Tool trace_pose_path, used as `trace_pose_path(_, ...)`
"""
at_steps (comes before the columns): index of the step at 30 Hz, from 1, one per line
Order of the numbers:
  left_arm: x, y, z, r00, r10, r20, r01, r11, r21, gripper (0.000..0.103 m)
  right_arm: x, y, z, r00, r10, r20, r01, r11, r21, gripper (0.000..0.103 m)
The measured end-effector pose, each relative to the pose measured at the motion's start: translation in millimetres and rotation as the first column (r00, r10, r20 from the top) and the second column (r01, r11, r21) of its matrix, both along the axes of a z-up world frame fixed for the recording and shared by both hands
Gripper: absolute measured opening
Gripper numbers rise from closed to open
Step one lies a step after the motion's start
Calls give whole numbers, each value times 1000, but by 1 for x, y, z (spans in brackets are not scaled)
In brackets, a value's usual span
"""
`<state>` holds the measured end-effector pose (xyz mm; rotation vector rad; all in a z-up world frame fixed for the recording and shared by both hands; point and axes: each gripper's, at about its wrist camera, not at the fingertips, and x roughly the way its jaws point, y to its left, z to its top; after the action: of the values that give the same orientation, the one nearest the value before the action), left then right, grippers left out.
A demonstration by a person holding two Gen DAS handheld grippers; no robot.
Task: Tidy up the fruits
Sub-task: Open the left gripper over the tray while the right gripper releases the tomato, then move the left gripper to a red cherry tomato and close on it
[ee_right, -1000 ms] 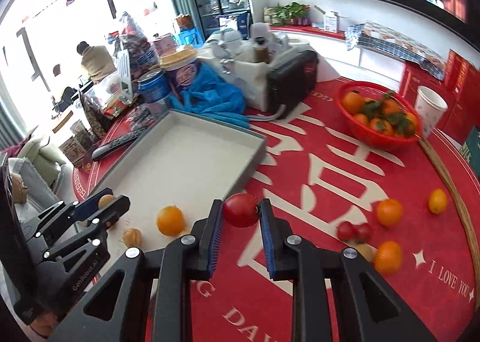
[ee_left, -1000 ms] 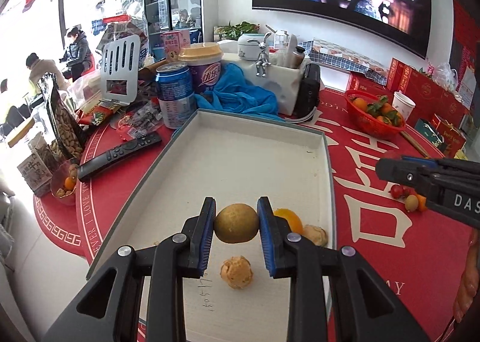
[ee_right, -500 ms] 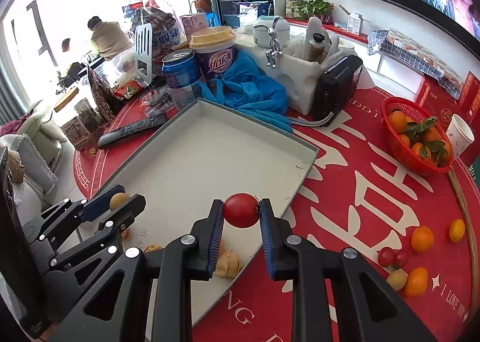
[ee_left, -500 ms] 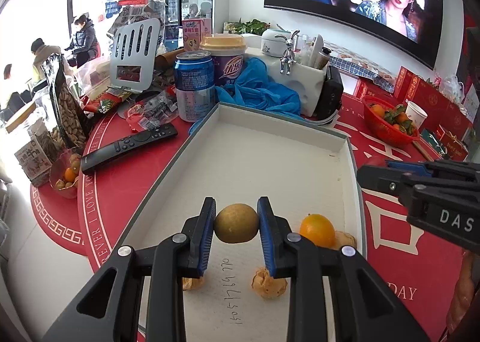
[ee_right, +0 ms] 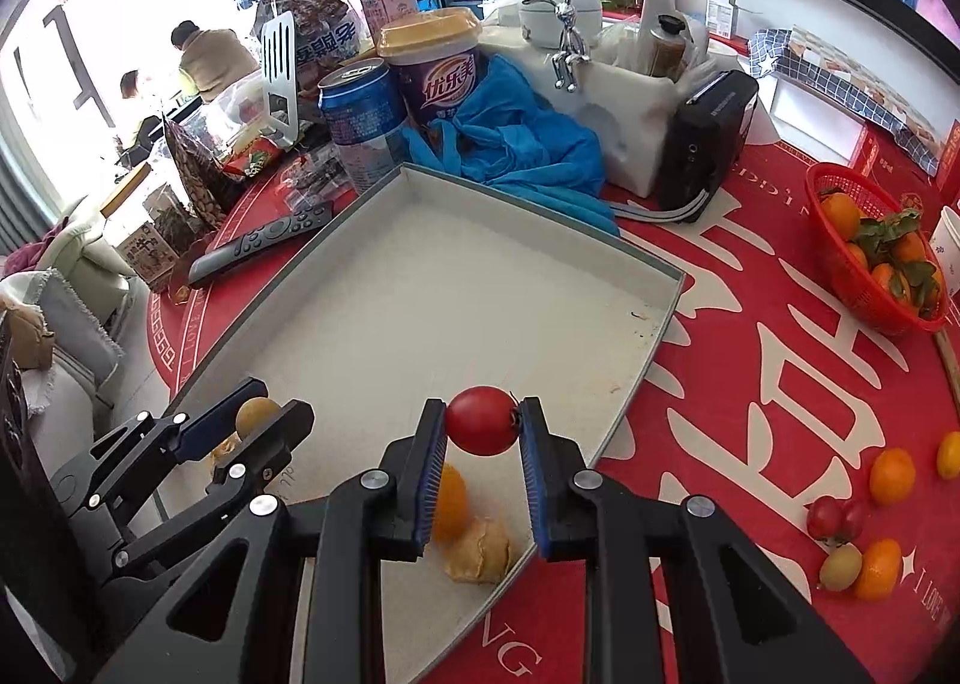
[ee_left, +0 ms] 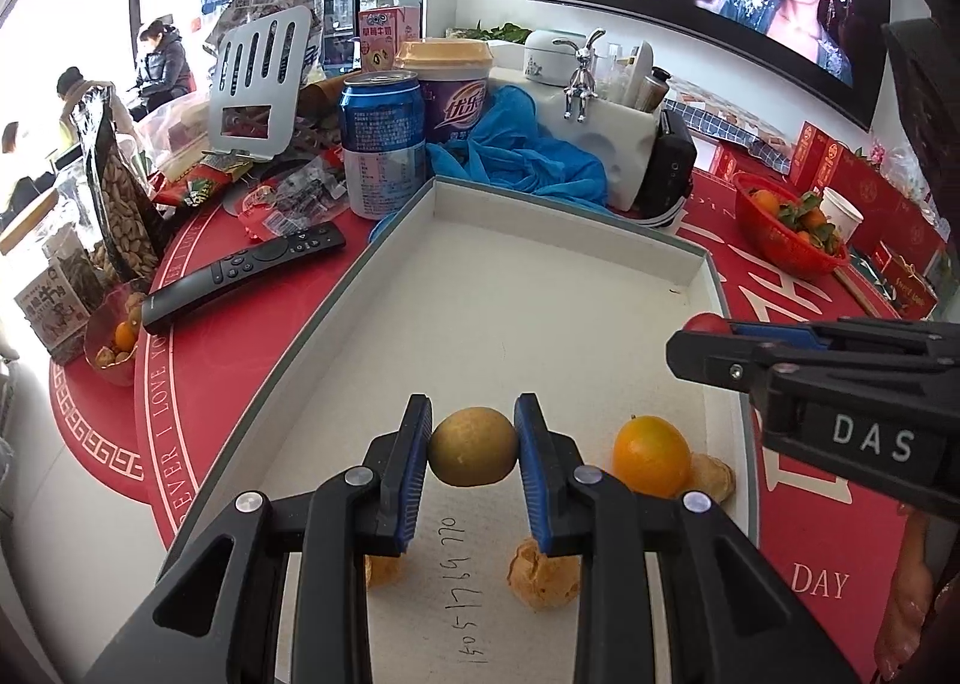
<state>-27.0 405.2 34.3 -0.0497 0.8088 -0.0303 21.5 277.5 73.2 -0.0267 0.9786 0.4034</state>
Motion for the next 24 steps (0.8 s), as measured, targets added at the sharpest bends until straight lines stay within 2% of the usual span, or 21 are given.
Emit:
trace_pose_path(1,0,-1,-1,1000,0,-2,0,1000,2,32,1,1,-1,1000,4,-3,-4,1000,2,25)
trace_pose_path(3,-1,-3,-2,1000,-1,-8,1,1000,19,47,3,4,-5,1000,22,-19,-22,1000,13,26)
trace_pose_path(4,-2,-4,-2,1000,-2,-5,2,1000,27,65,3,5,-7,999,29,-28,-29,999,18,27)
trace_pose_path(5,-5,-4,-1,1000,-1,4,1,999,32,78,4,5,-8,999,28,-36,-27,1000,15,39)
trace_pose_path(6,-7,-5,1,1000,-1,18,0,999,36,81,4,5,-9,999,19,-37,-19,1000,11,72)
trace_pose_path(8,-11,-7,6,999,-6,37,4,999,52,81,1,0,-5,1000,5,-12,-4,1000,29,103)
trace_pose_path(15,-20,-26,24,998,-29,57,27,999,44,82,-12,-36,21,995,-75,62,72,996,50,103)
trace_pose_path(21,-34,-70,35,990,-124,61,120,991,64,82,-26,-93,26,983,-178,39,172,976,130,103)
trace_pose_path(24,-40,-97,37,981,-188,41,185,981,66,82,-37,-127,27,968,-245,59,236,963,128,103)
